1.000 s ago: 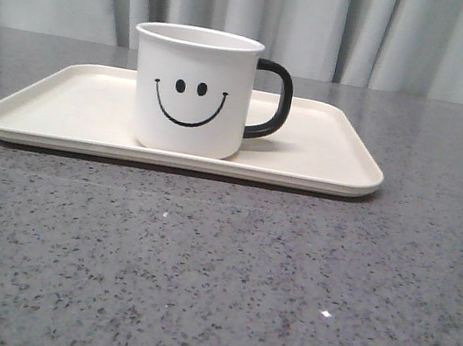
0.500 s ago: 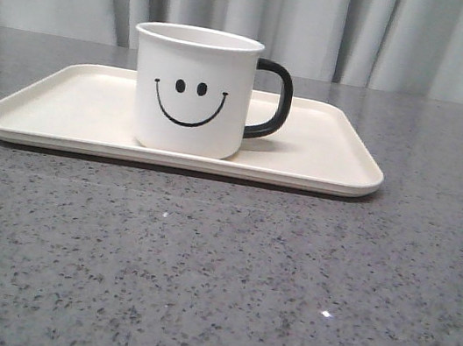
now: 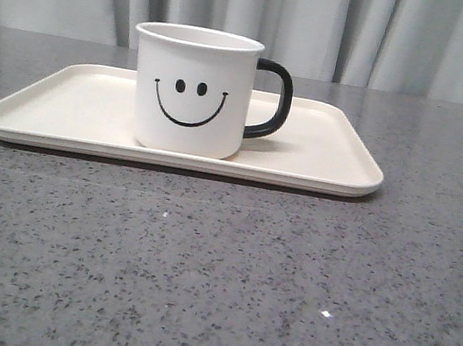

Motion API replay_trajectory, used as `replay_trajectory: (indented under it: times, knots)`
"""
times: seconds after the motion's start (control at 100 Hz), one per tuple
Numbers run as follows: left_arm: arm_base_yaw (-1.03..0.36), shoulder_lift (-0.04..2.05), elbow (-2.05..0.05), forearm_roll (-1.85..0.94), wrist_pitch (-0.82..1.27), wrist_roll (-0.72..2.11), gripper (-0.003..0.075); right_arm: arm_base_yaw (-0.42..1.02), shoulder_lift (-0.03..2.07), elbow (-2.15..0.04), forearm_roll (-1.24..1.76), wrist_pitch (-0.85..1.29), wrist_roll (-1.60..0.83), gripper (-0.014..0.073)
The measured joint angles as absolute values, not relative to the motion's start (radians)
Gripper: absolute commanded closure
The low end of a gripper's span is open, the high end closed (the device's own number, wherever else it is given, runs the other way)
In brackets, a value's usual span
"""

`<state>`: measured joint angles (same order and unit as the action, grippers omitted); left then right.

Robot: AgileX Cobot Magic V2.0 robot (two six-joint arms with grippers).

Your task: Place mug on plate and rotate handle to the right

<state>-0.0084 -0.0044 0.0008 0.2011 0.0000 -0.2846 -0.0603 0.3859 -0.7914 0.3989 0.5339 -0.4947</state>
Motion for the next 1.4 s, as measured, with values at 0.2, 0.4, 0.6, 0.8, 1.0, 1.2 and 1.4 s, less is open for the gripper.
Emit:
replay_trajectory:
  times: [0.2, 0.4, 0.6, 0.8, 1.0, 1.2, 1.4]
  knots:
    - [-0.008, -0.004, 0.001, 0.201, 0.000, -0.285, 0.0740, -0.060, 0.386, -0.791, 0.399, 0.534, -0.495, 0.0705]
    - [-0.008, -0.004, 0.001, 0.201, 0.000, -0.285, 0.0740, -0.060, 0.384, -0.772, 0.395, 0.536, -0.495, 0.0705]
    - [-0.008, -0.004, 0.001, 0.201, 0.000, -0.285, 0.0740, -0.060, 0.297, -0.637, 0.395, 0.549, -0.495, 0.0705]
    - [-0.008, -0.004, 0.001, 0.201, 0.000, -0.285, 0.0741, -0.060, 0.118, -0.425, 0.395, 0.527, -0.495, 0.0705]
    - [-0.008, -0.004, 0.001, 0.201, 0.000, -0.285, 0.0740, -0.060, -0.004, -0.240, 0.395, 0.427, -0.495, 0.0705]
    - [-0.008, -0.004, 0.001, 0.201, 0.000, -0.285, 0.0740, -0.060, -0.012, -0.138, 0.395, 0.369, -0.495, 0.0705]
    - [-0.008, -0.004, 0.001, 0.201, 0.000, -0.285, 0.0740, -0.060, -0.012, -0.050, 0.401, 0.304, -0.495, 0.0705]
